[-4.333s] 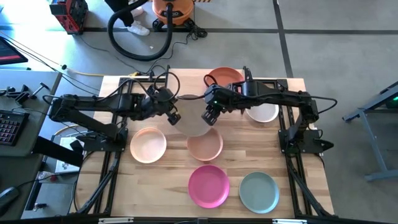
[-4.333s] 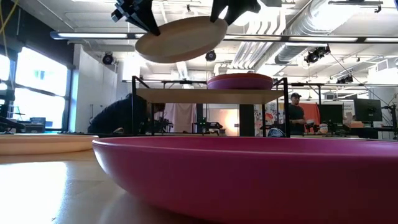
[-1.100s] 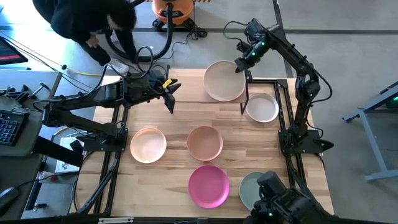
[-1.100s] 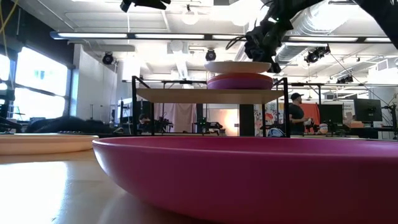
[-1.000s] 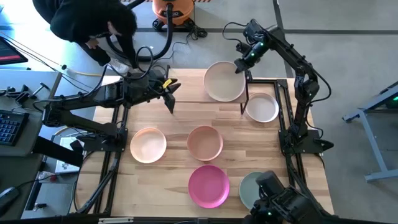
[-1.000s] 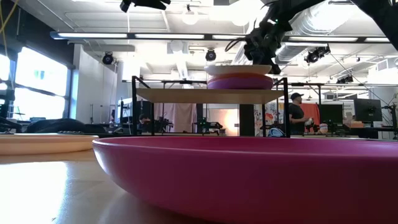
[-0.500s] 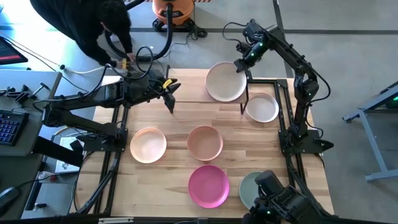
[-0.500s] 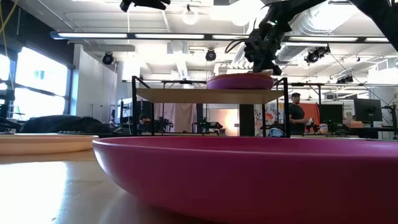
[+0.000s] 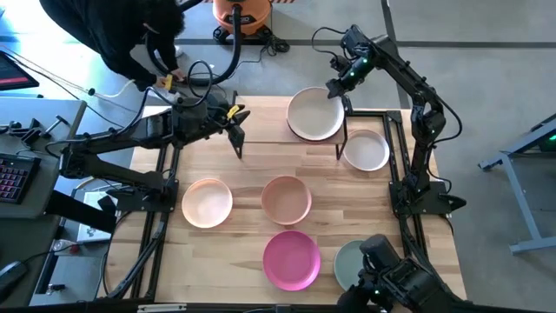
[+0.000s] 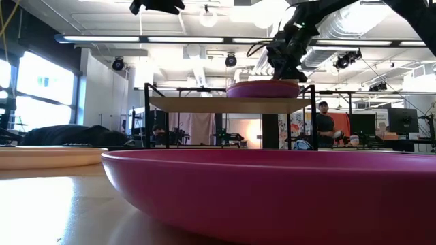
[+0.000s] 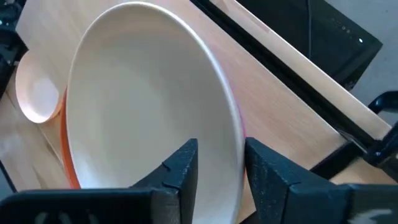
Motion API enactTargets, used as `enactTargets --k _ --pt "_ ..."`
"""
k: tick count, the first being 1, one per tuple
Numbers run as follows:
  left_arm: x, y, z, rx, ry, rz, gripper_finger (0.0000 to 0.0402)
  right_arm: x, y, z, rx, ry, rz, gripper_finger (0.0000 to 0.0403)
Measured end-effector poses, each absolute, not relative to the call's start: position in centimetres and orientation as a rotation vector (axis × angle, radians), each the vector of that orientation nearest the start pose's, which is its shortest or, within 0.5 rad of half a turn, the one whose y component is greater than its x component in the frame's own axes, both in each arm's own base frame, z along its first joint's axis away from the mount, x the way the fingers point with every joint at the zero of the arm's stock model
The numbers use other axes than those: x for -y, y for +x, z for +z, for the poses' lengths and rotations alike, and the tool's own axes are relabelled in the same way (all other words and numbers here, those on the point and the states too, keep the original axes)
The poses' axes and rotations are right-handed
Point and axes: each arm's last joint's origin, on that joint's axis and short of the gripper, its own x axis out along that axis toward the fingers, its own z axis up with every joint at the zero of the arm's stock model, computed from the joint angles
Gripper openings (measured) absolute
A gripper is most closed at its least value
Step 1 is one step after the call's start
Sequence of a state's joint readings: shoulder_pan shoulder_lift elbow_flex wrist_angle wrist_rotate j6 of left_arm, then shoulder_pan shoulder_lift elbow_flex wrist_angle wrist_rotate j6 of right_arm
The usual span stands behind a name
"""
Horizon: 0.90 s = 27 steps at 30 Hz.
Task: Place and stack plates onto a shelf
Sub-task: Stack the gray plate on top of the orange plate, then stack the pink plate on top of the gray plate
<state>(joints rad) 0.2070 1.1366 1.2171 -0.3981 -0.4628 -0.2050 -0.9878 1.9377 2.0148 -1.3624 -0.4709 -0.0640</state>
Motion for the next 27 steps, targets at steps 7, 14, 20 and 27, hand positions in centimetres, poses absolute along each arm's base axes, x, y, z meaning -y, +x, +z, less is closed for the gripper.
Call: enactTargets --k 7,14,20,27 --pt "-6.5 22.9 39.3 -0.252 -0.158 0.7 0.0106 31.2 21.4 34.2 -0.977 0.81 -0.418 0.011" --pt "-6.4 22.9 39.2 -0.262 -0.16 0.678 0.0106 30.9 20.7 37.4 -0.927 0.769 -0.433 0.011" --pt "-6.1 22.7 38.4 -0.36 -0.149 0.646 0.0106 28.1 21.9 39.4 -0.974 0.74 -0.352 0.011" --pt "-4.9 22.5 37.3 -0.485 -0.213 0.544 0.0106 23.6 26.1 39.9 -1.016 0.634 -0.199 0.011"
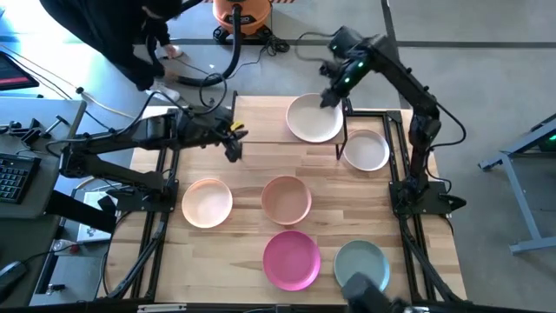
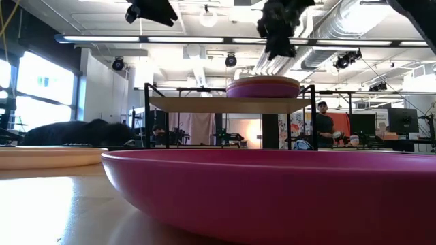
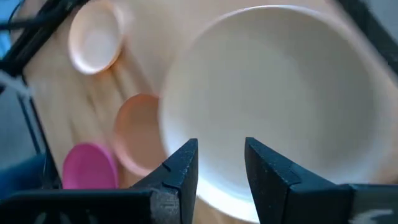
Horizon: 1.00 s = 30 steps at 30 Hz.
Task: Place and stack plates onto a shelf
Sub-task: Stack the pink plate on top of the gray plate
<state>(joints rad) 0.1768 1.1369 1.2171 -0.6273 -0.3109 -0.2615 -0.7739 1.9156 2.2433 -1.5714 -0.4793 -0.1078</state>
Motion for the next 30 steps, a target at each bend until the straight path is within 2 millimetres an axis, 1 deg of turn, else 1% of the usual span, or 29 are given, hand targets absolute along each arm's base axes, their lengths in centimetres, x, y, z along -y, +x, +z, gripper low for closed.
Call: enactTargets --k 5,9,12,16,20,25,30 --pt "-3.7 22.5 37.0 -0.526 -0.225 0.469 0.0106 20.4 28.7 39.9 -1.051 0.569 -0.099 0.011" --pt "-2.9 23.0 36.6 -0.555 -0.22 0.434 0.0106 17.9 30.3 39.9 -1.076 0.584 -0.064 0.011" --pt "-2.2 23.8 36.1 -0.573 -0.258 0.404 0.0106 16.1 31.3 39.9 -1.096 0.608 -0.047 0.011" --pt "-1.3 25.2 34.5 -0.661 -0.309 0.337 0.0106 13.8 32.4 39.9 -1.123 0.653 -0.041 0.011" --pt "0.1 26.3 32.7 -0.78 -0.367 0.305 0.0106 11.9 33.2 39.8 -1.16 0.692 -0.14 0.011" --pt "2.4 27.9 30.7 -0.862 -0.38 0.269 0.0106 9.8 33.9 39.7 -1.184 0.714 -0.264 0.011" --pt "4.9 29.3 28.4 -0.953 -0.37 0.244 0.0106 8.1 34.2 39.8 -1.183 0.748 -0.365 0.011"
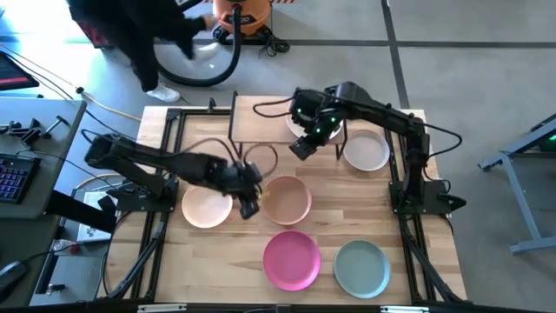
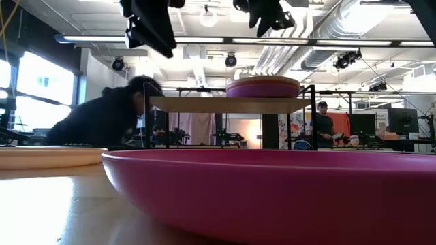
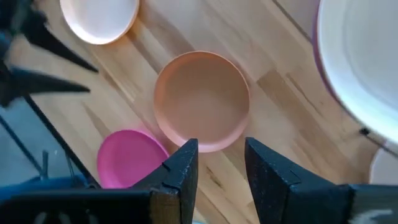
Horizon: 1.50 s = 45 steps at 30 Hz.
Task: Place and stack plates onto a shelf
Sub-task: Stack the pink plate on top of the gray plate
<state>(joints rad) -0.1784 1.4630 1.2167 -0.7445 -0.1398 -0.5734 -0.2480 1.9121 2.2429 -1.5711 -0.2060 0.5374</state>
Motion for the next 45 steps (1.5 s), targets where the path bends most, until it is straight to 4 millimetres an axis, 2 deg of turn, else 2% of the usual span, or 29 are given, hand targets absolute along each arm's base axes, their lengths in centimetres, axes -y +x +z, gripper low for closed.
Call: enactTargets --k 8,14,21,35,45 --pt "8.5 30.5 25.1 -1.059 -0.387 0.239 0.0106 6.1 34.0 40.5 -1.141 0.786 -0.493 0.011" --pt "10.9 31.5 22.9 -1.073 -0.421 0.232 0.0106 4.8 34.3 40.5 -1.135 0.804 -0.485 0.011" --pt "12.8 33.2 20.4 -1.087 -0.513 0.161 0.0106 3.4 34.6 40.5 -1.134 0.794 -0.459 0.011" --pt "13.8 34.3 17.0 -1.153 -0.589 0.186 0.0106 0.8 34.7 40.5 -1.147 0.74 -0.447 0.011" --pt "14.0 34.5 17.2 -1.128 -0.598 0.173 0.0106 0.1 34.7 40.5 -1.155 0.728 -0.43 0.011"
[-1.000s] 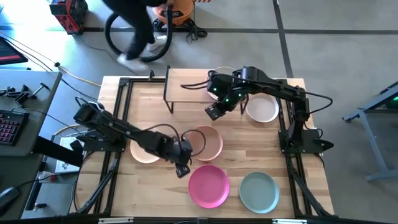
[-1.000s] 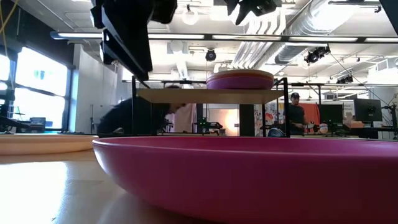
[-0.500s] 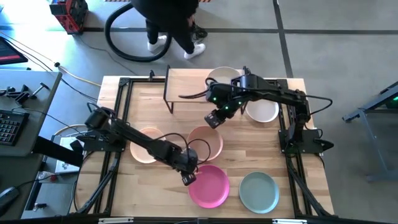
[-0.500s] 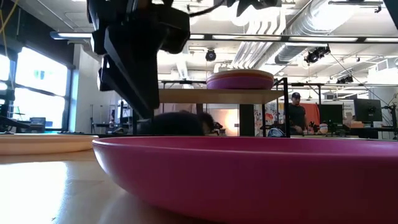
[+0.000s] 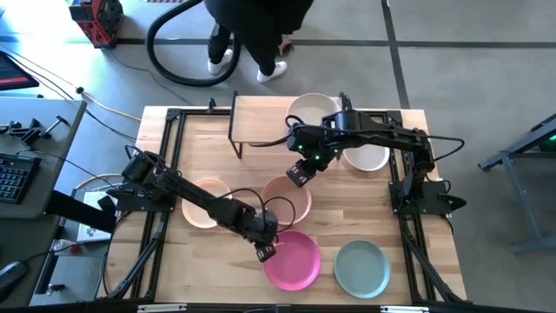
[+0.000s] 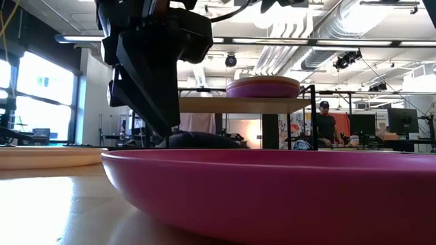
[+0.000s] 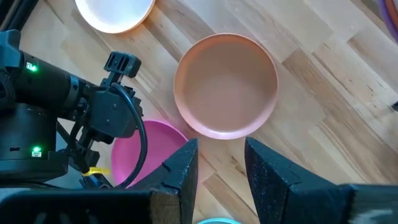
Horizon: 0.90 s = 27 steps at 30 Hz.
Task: Place and stack plates onto a shelf
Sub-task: Stack the pink plate on top of the gray plate
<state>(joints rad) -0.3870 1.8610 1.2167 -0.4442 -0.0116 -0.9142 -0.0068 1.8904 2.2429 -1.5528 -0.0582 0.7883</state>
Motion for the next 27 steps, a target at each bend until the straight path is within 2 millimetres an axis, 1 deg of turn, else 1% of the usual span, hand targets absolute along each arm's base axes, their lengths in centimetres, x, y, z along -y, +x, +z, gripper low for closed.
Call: enactTargets --k 13,20,25,27 --pt "13.6 34.4 16.9 -1.122 -0.587 0.2 0.0106 0.1 34.7 40.5 -1.146 0.721 -0.451 0.011" --pt "13.7 34.6 16.7 -1.118 -0.573 0.18 0.0106 0.1 34.7 40.5 -1.142 0.733 -0.463 0.011" --pt "13.9 34.7 15.7 -1.153 -0.567 0.179 0.0106 0.2 34.7 40.5 -1.14 0.727 -0.466 0.011" --pt "14.1 35.0 15.5 -1.133 -0.575 0.164 0.0106 0.4 34.7 40.5 -1.137 0.73 -0.471 0.011"
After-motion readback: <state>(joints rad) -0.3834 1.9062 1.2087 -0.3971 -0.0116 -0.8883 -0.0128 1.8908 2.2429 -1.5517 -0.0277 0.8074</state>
